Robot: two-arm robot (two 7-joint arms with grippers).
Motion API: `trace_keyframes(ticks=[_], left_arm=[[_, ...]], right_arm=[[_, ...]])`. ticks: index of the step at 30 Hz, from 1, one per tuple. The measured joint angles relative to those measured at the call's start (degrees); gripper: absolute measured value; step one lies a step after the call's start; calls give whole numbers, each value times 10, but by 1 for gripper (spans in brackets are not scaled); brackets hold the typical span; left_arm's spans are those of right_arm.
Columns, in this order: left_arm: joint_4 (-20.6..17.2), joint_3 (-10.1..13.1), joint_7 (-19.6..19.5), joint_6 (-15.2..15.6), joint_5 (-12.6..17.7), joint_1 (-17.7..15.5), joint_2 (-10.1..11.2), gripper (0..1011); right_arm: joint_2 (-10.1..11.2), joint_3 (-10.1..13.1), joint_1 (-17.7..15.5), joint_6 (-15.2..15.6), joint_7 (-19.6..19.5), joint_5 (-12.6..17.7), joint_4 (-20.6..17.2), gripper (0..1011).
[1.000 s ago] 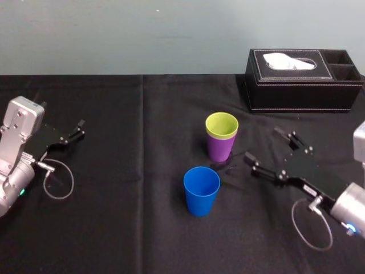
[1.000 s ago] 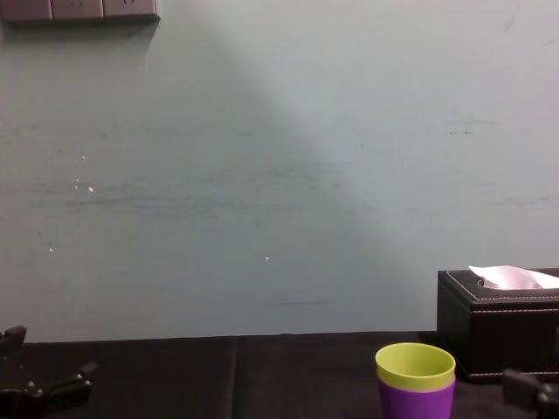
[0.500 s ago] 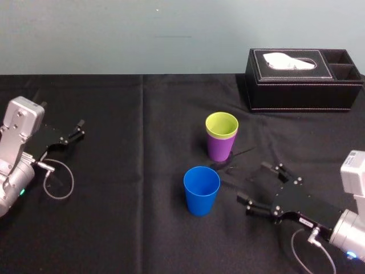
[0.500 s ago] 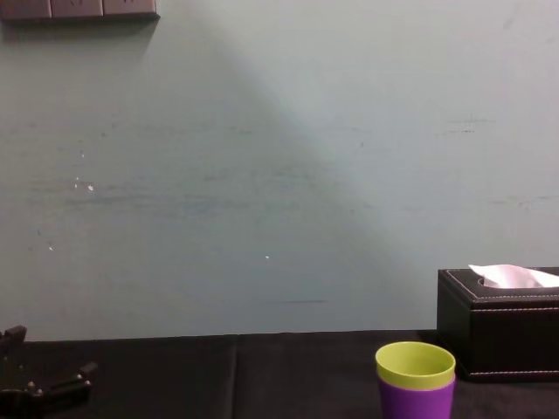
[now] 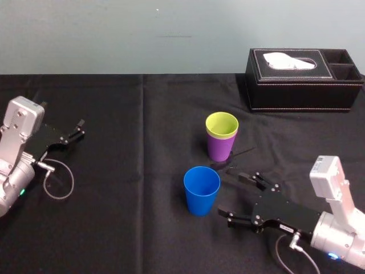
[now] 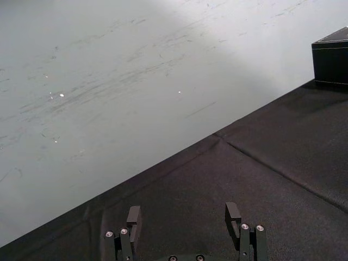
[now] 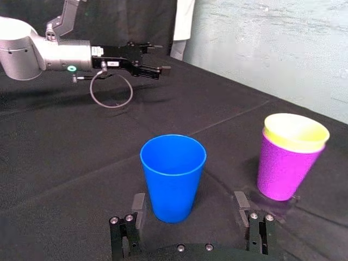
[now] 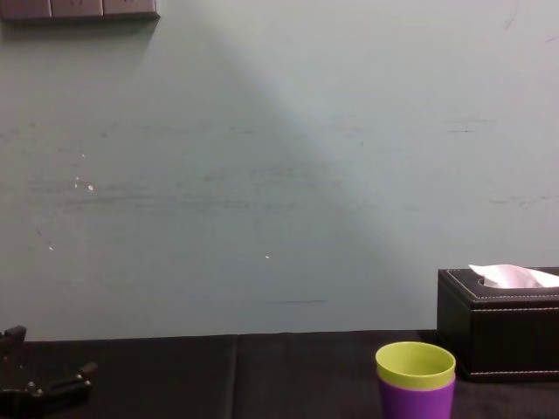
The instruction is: Stack the three plastic cups sequentially using one hand.
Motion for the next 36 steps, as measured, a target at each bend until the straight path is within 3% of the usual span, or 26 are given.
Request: trace_keyframes(ticks=[21, 31, 36], left_arm=[[0, 0, 0, 0, 0, 0, 0, 1011], [0, 0, 0, 0, 0, 0, 0, 1011], [0, 0, 0, 0, 0, 0, 0, 1011]], right_arm=[[-36, -64, 76, 30, 2, -17, 45, 1003], [-63, -78, 105, 39, -7, -16, 75, 1003], [-61, -78, 104, 39, -7, -15, 74, 1003]])
